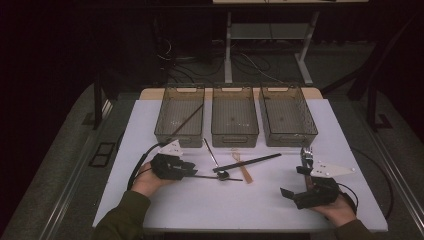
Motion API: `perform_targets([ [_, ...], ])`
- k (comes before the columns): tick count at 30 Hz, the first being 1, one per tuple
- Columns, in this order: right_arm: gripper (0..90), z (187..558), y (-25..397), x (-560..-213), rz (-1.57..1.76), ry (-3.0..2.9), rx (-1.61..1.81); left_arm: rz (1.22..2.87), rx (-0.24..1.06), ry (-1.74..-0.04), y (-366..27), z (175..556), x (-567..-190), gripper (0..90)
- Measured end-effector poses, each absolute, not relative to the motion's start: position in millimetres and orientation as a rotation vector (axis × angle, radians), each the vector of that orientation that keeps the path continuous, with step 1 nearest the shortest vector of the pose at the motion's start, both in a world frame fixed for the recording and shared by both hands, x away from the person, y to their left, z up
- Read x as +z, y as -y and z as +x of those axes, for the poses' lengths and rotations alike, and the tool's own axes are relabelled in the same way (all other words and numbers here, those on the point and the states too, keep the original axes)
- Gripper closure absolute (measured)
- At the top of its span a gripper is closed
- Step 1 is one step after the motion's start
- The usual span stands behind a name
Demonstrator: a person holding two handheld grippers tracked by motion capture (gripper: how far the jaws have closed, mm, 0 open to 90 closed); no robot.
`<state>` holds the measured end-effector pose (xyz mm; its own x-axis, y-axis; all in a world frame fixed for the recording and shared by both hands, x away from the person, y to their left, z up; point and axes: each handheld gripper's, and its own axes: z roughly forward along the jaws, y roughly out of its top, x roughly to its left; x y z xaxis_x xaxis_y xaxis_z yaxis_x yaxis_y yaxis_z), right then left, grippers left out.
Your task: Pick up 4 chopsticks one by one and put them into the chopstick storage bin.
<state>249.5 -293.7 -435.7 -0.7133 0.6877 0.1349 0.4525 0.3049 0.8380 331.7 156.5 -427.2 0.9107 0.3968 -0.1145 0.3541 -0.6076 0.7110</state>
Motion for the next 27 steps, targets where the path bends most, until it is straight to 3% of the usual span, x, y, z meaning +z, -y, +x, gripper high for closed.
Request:
perform_targets([
  [10,0.4,249.5,293.5,-435.8,1.034,-2.328,1.365,2.336,0.044,-0.493,-154.7,335.3,-437.1,71.5],
  [27,0.4,249.8,293.6,-435.9,1.04,-2.33,1.363,2.376,0.028,-0.411,-155.5,334.2,-443.8,80.7],
])
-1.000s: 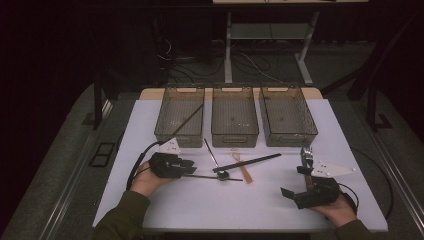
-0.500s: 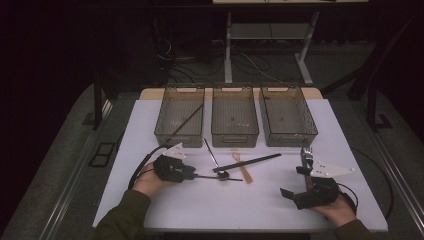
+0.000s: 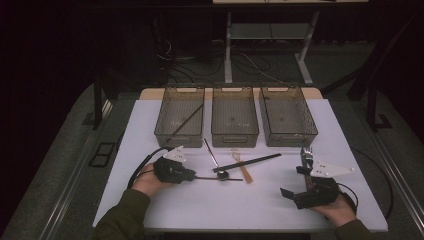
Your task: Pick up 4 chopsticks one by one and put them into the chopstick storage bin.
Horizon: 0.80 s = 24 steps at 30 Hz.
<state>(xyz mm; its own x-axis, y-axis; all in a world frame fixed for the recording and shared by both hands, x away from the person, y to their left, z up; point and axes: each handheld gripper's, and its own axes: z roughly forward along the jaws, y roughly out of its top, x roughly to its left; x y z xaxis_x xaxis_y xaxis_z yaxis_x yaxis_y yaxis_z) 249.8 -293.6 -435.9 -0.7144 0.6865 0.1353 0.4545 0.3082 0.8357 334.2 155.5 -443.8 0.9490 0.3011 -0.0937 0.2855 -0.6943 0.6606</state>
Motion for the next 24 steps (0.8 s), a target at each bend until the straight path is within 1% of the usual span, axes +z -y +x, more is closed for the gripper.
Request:
perform_targets([
  [9,0.4,249.6,294.0,-435.7,1.039,-2.327,1.362,2.396,0.014,-0.358,-152.9,328.6,-442.8,82.4],
  [17,0.4,249.4,294.3,-435.5,1.041,-2.323,1.362,2.421,0.033,-0.341,-148.7,321.3,-440.8,83.2],
  [24,0.4,249.2,294.4,-435.2,1.042,-2.322,1.363,2.428,0.026,-0.338,-145.4,312.9,-440.3,84.5],
])
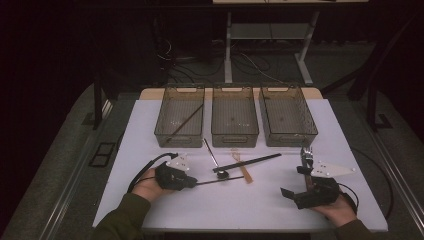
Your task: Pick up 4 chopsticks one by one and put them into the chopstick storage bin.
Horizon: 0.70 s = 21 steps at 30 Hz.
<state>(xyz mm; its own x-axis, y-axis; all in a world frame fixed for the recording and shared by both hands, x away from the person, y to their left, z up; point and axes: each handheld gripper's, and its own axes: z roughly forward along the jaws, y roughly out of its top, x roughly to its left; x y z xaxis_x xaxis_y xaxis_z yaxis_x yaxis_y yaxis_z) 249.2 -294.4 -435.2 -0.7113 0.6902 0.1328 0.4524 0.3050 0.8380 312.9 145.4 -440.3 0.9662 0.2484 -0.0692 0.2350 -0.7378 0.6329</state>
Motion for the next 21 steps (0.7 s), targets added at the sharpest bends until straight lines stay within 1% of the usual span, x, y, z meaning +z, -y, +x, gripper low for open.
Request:
perform_targets([
  [13,0.4,248.8,293.4,-434.8,1.039,-2.322,1.374,2.439,0.035,-0.324,-142.7,307.8,-439.4,85.2],
  [21,0.4,249.0,293.1,-435.0,1.036,-2.326,1.377,2.439,0.016,-0.334,-142.6,306.7,-438.9,85.2],
])
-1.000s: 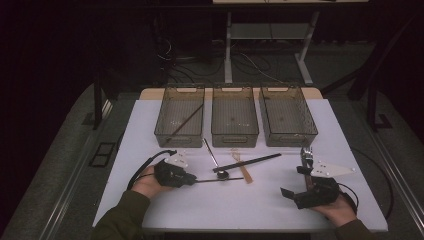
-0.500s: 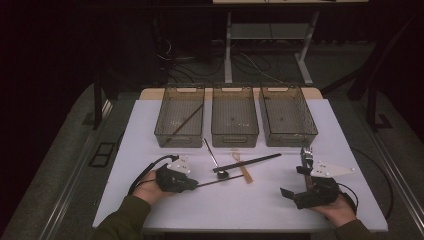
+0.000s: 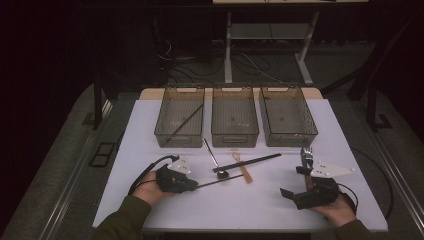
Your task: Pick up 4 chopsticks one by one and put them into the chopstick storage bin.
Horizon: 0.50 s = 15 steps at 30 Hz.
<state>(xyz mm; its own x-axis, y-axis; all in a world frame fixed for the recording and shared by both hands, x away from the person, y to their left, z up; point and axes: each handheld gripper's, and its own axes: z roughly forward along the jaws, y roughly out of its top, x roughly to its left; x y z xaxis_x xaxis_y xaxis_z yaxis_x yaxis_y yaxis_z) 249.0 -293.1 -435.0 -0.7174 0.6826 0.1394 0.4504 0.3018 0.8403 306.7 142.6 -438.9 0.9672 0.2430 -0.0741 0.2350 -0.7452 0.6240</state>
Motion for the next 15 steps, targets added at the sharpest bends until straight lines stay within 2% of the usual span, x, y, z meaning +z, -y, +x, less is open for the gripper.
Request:
perform_targets([
  [15,0.3,253.6,289.0,-437.5,1.022,-2.331,1.381,2.401,-0.017,-0.336,-151.6,296.3,-428.7,85.2],
])
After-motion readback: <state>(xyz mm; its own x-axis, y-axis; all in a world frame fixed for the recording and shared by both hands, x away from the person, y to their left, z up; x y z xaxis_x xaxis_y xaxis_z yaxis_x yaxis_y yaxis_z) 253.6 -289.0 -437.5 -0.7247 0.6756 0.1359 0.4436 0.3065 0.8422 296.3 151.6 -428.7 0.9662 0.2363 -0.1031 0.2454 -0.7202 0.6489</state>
